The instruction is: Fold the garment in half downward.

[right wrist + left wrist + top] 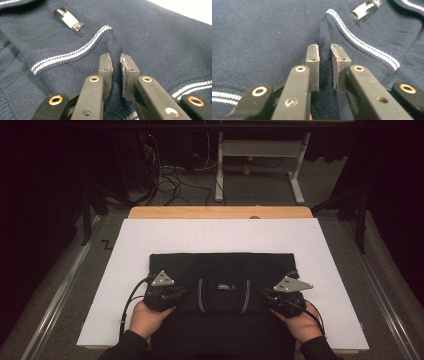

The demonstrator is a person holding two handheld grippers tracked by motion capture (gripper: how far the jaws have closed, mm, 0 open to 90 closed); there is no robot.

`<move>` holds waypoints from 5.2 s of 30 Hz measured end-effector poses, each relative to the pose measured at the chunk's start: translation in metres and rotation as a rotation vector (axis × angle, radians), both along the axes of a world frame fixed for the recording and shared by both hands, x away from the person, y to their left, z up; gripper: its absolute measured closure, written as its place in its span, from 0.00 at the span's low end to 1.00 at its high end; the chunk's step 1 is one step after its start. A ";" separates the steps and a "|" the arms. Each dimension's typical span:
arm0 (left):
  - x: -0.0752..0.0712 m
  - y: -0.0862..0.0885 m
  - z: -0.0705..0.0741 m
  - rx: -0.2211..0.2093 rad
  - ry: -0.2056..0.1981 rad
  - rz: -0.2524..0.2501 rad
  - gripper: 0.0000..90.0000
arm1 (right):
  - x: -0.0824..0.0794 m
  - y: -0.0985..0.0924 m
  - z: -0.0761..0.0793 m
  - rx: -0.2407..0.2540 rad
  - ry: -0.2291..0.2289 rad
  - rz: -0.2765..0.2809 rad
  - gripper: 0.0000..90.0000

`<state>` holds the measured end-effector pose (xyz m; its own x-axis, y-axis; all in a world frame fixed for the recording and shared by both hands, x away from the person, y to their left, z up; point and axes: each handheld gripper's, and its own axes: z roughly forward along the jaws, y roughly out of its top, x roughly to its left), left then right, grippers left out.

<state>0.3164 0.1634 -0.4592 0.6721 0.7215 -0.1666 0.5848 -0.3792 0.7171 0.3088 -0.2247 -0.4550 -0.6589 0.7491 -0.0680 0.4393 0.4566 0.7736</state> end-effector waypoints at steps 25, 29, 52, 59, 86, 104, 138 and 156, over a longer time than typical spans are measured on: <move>-0.057 0.022 0.015 -0.125 -0.056 -0.072 0.82 | -0.054 -0.012 0.022 0.100 -0.125 0.087 0.90; -0.067 0.022 0.012 -0.115 -0.052 -0.084 0.82 | -0.067 -0.017 0.021 0.113 -0.119 0.101 0.90; -0.115 0.033 0.002 -0.106 -0.040 -0.075 0.56 | -0.111 -0.034 0.010 0.141 -0.052 0.136 0.77; -0.105 0.045 -0.004 -0.090 -0.047 -0.009 0.51 | -0.106 -0.039 0.006 0.133 -0.057 0.093 0.71; -0.079 0.077 -0.012 -0.079 -0.075 0.113 0.17 | -0.080 -0.075 -0.008 0.235 -0.073 -0.172 0.26; -0.066 0.098 -0.010 -0.098 -0.106 0.167 0.00 | -0.063 -0.089 -0.009 0.189 -0.111 -0.277 0.00; -0.027 0.108 0.017 -0.182 -0.163 0.189 0.00 | -0.032 0.009 0.019 0.191 -0.175 -0.076 0.00; 0.022 0.090 0.038 -0.184 -0.185 0.173 0.00 | -0.025 0.094 0.011 0.186 -0.143 0.061 0.00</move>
